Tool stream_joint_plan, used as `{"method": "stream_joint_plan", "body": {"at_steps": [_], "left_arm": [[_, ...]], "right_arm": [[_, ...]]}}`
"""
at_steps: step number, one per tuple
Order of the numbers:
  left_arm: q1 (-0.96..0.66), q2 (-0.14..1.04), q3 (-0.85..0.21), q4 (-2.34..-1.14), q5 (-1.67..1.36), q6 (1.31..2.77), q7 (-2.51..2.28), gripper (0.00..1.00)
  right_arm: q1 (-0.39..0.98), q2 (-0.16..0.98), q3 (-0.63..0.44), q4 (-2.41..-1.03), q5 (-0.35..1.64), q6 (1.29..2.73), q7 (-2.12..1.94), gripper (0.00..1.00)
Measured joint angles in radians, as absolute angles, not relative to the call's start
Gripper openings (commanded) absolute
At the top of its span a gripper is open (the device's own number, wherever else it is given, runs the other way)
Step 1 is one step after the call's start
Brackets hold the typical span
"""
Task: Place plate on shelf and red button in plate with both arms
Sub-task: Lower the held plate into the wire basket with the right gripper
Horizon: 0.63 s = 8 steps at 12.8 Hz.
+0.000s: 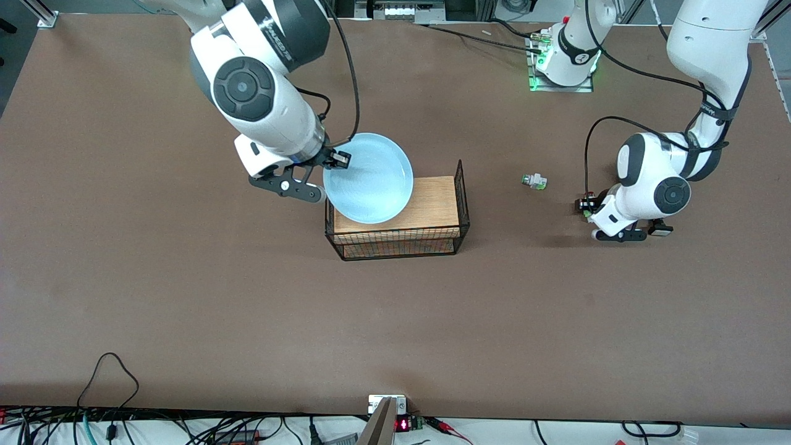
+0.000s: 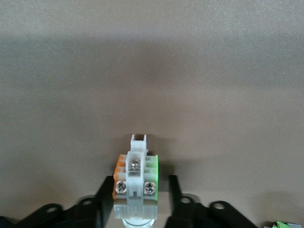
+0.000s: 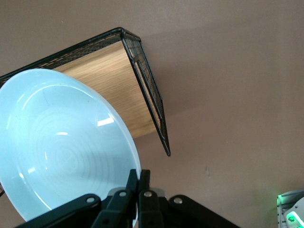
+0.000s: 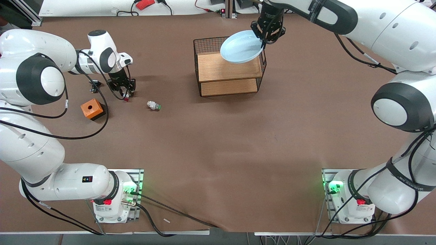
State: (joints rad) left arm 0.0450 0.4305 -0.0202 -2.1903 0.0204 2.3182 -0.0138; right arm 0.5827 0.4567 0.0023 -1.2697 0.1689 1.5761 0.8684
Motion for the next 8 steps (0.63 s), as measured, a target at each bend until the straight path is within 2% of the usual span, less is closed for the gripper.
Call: {"method": "stream_joint_plan", "body": {"at_steps": [2,4,8], "left_arm": [[0.045,0.43,-0.022,-2.192,0.02,2.318,-0.014,0.06],[0.045,0.43,-0.022,-2.192,0.02,2.318,-0.014,0.01],[0.045,0.401,-0.022,-2.16,0.02,2.264,-0.015,0.0]], "right_arm": [[0.599,0.48,0.002,-1.27,0.146,1.6,0.894,0.0],[0.626,0.504,0.002,-1.27,0.134,1.626,0.934,0.0],[0.66,0.538,0.002,-1.27,0.119,1.663,0.983,0.0]]}}
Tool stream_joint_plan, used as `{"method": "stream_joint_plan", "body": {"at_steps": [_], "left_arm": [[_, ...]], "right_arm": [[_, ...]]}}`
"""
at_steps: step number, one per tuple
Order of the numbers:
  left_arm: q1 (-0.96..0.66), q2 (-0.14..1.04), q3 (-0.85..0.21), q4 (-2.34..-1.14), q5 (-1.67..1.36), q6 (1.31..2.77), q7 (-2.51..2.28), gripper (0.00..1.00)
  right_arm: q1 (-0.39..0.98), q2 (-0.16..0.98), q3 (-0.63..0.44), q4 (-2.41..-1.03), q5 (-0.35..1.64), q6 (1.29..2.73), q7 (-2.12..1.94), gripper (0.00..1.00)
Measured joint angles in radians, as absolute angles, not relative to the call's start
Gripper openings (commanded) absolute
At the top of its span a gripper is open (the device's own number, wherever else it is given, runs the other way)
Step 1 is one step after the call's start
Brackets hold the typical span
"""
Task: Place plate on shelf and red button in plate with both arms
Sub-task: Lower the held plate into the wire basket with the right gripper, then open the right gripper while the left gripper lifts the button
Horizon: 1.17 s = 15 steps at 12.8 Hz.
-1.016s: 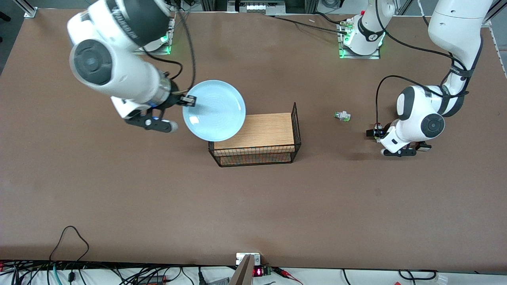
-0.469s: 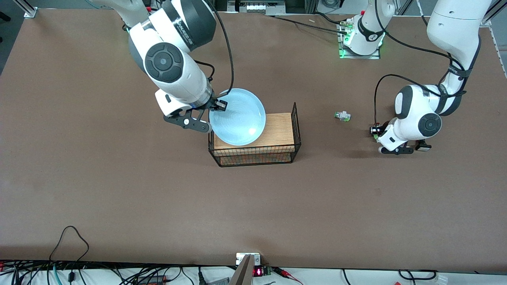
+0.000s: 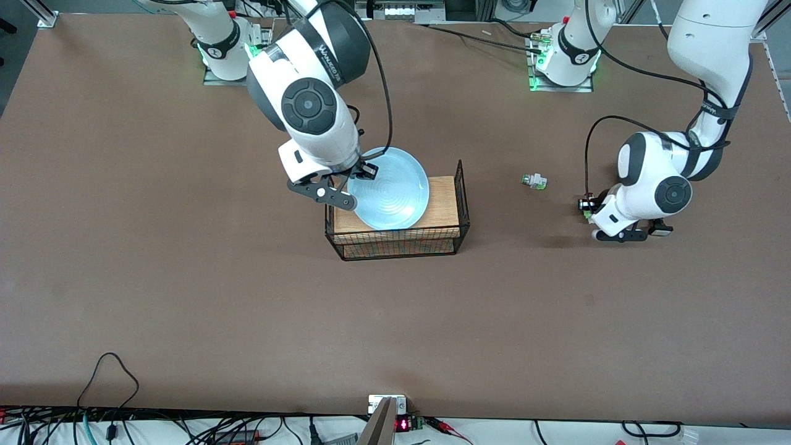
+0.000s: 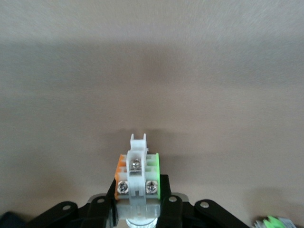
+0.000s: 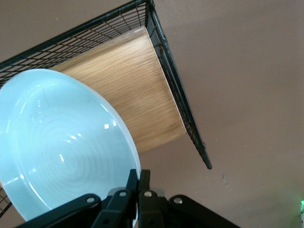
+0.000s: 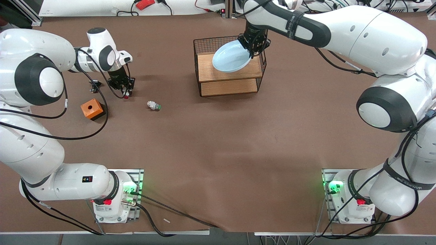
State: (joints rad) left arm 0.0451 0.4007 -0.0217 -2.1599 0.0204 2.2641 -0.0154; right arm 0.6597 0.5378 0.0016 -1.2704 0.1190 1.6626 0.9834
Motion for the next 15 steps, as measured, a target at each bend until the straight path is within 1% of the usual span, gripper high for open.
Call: {"method": "stream_joint_plan", "body": {"at_steps": [4,6,8,12,13,15], "left_arm": [[0.045,0.309,-0.022,-2.027,0.02,2.058,-0.016,0.0],[0.045,0.278,-0.022,-1.963,0.02,1.988,-0.016,0.0],[0.045,0.251,-0.022,-1.927,0.02,1.97,-0.015,0.0],[0.045,0.178,-0.033,-1.913,0.02,1.964,-0.015,0.0],[0.045,0.144,-0.049,-1.903,0.02,1.944,-0.015,0.0],[0.043,0.108,-0.071,-1.875,0.02,1.888,-0.015,0.0]], "right_arm": [[0.681,0.559,0.001,-1.27,0.099,1.688,0.987,0.0],[0.69,0.575,0.001,-1.27,0.091,1.707,0.997,0.0],[0.698,0.591,0.001,-1.271,0.069,1.715,1.008,0.01],[0.709,0.606,0.001,-1.27,0.059,1.726,1.017,0.04],[0.709,0.612,0.0,-1.27,0.055,1.728,1.017,0.07],[0.709,0.623,0.0,-1.271,0.038,1.728,1.017,0.07]]}}
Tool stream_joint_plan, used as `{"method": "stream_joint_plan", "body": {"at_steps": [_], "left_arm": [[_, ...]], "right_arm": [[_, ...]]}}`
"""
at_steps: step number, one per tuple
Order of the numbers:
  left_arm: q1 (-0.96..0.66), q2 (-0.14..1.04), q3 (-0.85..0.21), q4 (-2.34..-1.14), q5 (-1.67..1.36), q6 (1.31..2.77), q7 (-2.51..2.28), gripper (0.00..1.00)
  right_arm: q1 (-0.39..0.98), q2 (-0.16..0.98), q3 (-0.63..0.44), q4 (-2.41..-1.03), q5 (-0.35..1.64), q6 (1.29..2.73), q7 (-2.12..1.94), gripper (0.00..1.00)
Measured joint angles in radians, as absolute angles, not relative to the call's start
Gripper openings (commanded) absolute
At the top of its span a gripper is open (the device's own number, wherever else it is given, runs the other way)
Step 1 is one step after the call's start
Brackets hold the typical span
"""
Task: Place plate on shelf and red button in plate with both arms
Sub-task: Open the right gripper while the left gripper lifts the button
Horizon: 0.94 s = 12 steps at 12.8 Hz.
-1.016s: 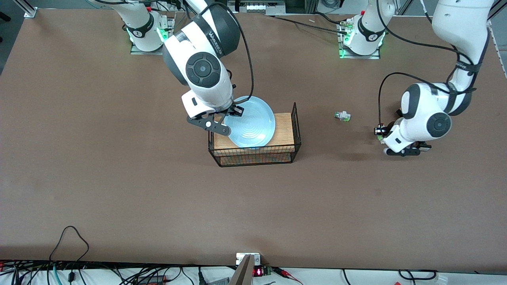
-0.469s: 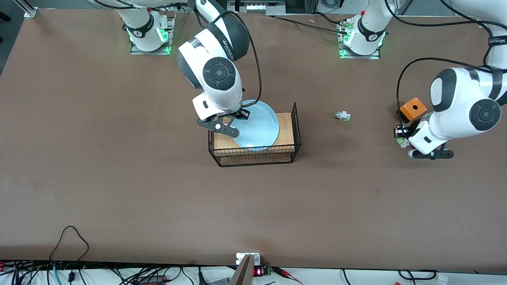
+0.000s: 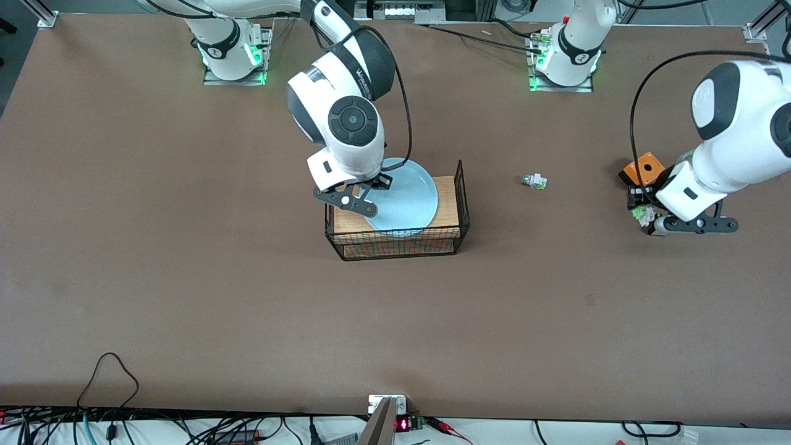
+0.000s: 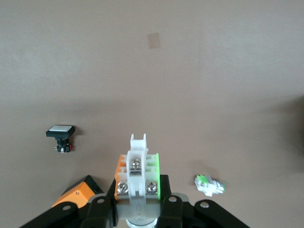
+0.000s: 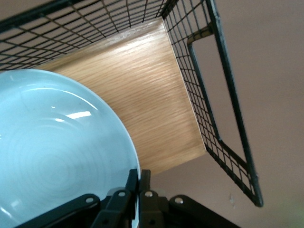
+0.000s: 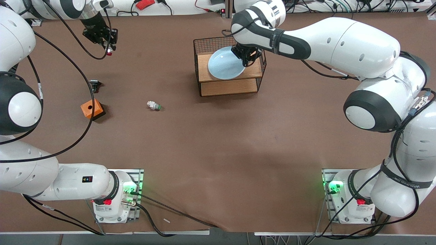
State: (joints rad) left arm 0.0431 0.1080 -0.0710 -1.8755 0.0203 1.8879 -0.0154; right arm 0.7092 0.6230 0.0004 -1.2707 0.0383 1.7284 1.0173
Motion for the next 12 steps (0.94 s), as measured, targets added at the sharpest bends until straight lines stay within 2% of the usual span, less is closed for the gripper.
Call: {"method": "stream_joint_plan", "body": {"at_steps": [1,4,8,9,12], "left_arm": [[0.043,0.099,-0.086,-1.856,0.02,1.864,-0.016,0.0],[0.04,0.095,-0.119,-1.813,0.004,1.821,-0.032,0.0],[0.04,0.1,-0.126,-1.805,-0.035,1.811,-0.039,0.0],[0.038,0.103,-0.132,-1.797,-0.048,1.811,-0.045,0.0],[0.012,0.116,-0.14,-1.77,-0.055,1.804,-0.054,0.0]], "right_arm": [[0.709,0.632,0.0,-1.271,0.029,1.729,1.017,0.08],[0.71,0.661,0.0,-1.271,0.016,1.736,1.017,0.2],[0.707,0.671,-0.014,-1.265,0.014,1.748,1.018,0.4],[0.706,0.67,-0.016,-1.258,0.014,1.749,1.018,0.41],[0.702,0.665,-0.02,-1.2,0.059,1.75,1.02,0.51]]}}
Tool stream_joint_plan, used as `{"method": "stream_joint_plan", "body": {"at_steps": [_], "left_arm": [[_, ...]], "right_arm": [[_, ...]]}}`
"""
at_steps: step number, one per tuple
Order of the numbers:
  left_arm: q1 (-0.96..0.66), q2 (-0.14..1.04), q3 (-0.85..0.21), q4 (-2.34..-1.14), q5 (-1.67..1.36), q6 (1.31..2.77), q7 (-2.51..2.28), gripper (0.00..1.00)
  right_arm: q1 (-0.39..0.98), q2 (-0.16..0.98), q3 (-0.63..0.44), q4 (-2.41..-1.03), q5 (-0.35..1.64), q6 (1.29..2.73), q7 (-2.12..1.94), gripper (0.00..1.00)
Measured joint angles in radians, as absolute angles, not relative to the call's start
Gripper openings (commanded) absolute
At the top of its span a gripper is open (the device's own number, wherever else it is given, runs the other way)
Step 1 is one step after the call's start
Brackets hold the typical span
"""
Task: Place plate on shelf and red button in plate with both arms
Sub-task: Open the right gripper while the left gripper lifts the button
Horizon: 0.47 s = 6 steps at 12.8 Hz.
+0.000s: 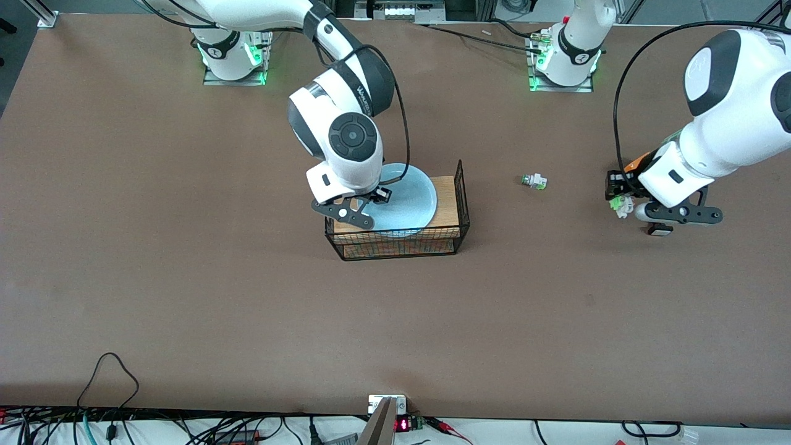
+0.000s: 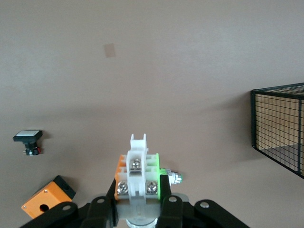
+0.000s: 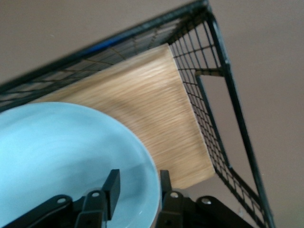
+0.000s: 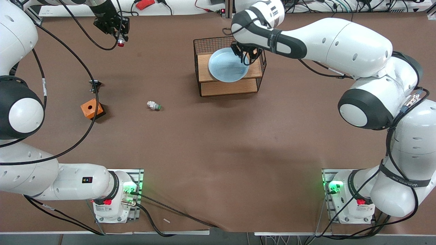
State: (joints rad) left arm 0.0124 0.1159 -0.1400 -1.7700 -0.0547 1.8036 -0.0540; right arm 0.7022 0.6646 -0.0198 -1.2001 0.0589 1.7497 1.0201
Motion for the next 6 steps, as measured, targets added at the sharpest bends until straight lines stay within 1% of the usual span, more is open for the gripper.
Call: {"method": "stream_joint_plan", "body": {"at_steps": [1,2,3,4,5,6], "left_arm": [[0.0,0.12,-0.142,-1.766,-0.055,1.8,-0.055,0.0],[-0.015,0.123,-0.143,-1.763,-0.056,1.799,-0.06,0.0],[-0.033,0.126,-0.145,-1.76,-0.057,1.797,-0.074,0.0],[-0.055,0.128,-0.146,-1.756,-0.057,1.796,-0.094,0.0],[-0.078,0.129,-0.147,-1.751,-0.057,1.795,-0.116,0.0],[-0.103,0.131,-0.148,-1.743,-0.059,1.795,-0.142,0.0]], "right_arm": [[0.698,0.661,-0.022,-1.176,0.079,1.749,1.021,0.55],[0.692,0.657,-0.024,-1.154,0.097,1.749,1.021,0.62],[0.687,0.655,-0.024,-1.137,0.11,1.749,1.021,0.74],[0.682,0.653,-0.024,-1.126,0.114,1.749,1.02,0.98],[0.678,0.652,-0.024,-1.121,0.114,1.749,1.011,1.0],[0.675,0.65,-0.024,-1.118,0.114,1.75,0.986,1.0]]}}
